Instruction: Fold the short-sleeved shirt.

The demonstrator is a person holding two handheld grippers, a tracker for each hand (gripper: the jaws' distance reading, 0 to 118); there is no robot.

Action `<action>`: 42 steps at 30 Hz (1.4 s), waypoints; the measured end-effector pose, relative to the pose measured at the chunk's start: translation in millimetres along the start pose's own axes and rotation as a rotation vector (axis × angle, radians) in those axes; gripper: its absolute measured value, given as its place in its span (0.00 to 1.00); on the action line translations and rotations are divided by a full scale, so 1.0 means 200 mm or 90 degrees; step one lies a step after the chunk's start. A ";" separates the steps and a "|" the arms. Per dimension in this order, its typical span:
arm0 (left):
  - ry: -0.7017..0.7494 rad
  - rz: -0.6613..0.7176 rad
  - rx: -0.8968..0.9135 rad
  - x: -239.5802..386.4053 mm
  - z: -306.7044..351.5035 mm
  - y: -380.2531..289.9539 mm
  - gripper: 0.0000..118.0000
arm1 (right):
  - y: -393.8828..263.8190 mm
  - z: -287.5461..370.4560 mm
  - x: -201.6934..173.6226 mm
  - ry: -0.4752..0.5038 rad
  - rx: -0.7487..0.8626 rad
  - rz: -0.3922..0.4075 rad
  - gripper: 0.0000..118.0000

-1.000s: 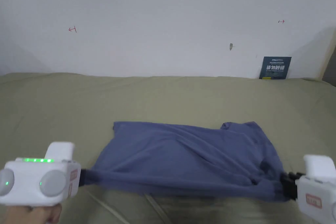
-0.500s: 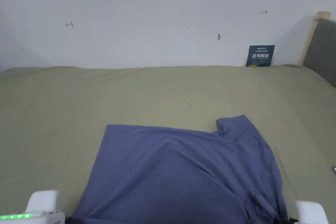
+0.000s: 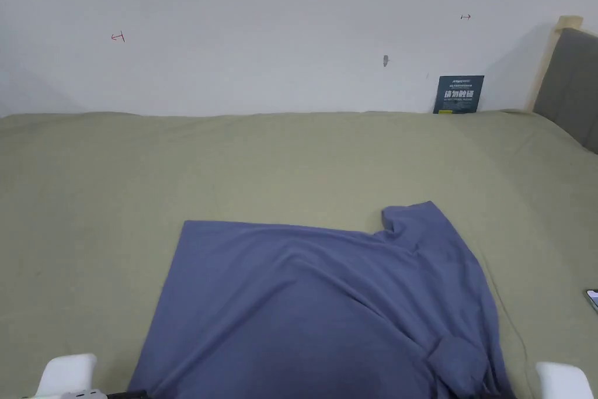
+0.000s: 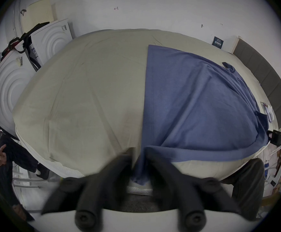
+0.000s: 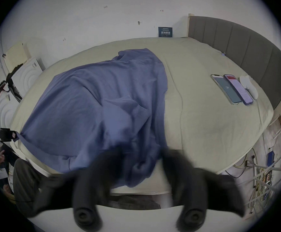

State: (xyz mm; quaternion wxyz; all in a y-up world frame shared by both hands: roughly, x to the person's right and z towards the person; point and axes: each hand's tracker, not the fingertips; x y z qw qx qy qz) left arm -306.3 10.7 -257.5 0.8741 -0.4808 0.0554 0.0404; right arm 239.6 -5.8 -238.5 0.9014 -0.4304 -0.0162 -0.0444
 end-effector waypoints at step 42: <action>-0.018 0.024 0.012 0.34 -0.99 1.60 0.74 | 0.55 -0.25 -0.11 -0.007 0.111 0.016 0.01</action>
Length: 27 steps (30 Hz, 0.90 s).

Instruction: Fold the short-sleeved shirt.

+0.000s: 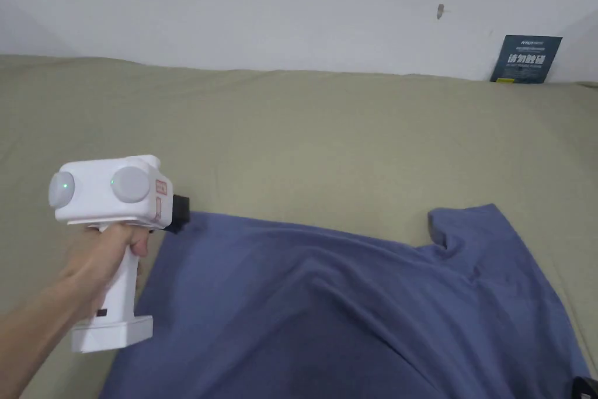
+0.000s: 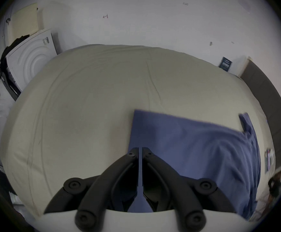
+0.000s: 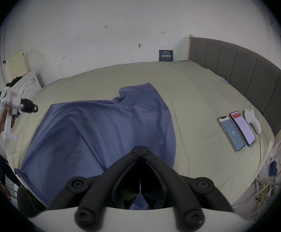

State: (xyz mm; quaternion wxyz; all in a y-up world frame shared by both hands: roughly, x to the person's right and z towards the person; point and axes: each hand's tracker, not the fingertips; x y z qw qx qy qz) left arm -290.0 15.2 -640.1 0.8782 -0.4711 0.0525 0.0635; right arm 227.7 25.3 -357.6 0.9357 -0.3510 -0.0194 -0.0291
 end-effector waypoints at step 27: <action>0.012 -0.031 -0.030 0.16 -0.20 0.03 0.01 | 0.59 -0.73 0.35 -0.027 -0.122 -0.002 1.00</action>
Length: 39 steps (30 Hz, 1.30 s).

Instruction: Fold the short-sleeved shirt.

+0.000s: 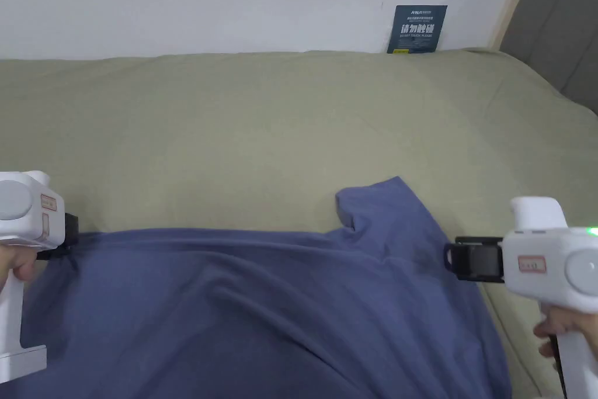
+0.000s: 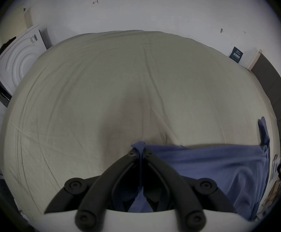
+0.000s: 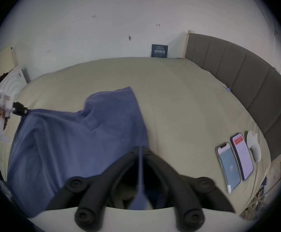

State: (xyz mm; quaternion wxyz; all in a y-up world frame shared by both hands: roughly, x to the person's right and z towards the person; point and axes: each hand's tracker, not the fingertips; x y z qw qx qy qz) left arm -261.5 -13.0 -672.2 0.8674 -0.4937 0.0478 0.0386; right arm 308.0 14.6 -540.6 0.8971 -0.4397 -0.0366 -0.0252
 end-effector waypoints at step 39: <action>-0.016 -0.004 0.196 -0.19 1.32 0.07 0.01 | 0.49 0.99 -0.12 0.056 0.147 0.070 0.01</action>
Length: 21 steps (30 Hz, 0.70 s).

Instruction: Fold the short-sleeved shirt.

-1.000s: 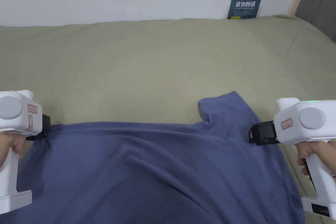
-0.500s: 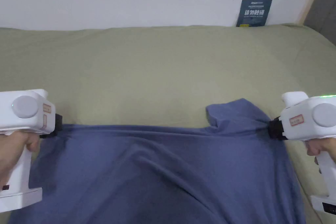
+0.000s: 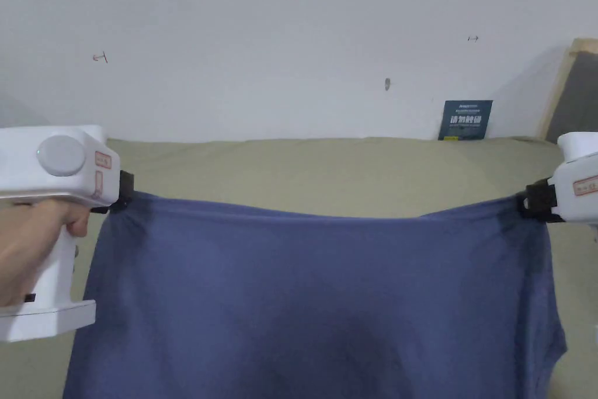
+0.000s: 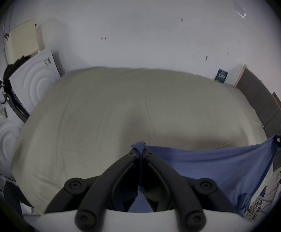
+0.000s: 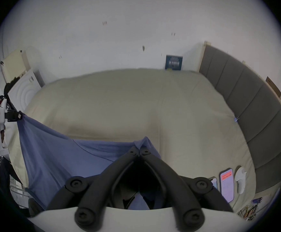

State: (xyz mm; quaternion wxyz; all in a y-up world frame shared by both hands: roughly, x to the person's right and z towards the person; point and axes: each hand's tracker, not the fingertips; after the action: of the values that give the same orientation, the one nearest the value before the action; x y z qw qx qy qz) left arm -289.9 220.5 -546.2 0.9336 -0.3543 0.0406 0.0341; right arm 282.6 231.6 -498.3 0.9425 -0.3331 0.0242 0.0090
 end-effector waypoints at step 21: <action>0.046 0.016 0.271 -0.11 1.17 0.46 0.01 | 0.61 1.09 -0.17 -0.040 0.264 0.040 0.01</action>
State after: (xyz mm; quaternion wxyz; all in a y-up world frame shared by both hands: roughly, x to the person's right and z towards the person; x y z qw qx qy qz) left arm -307.9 443.5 -430.9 0.9849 -0.1495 0.0846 0.0236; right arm 252.8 463.6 -404.0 0.9904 -0.1310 0.0064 0.0437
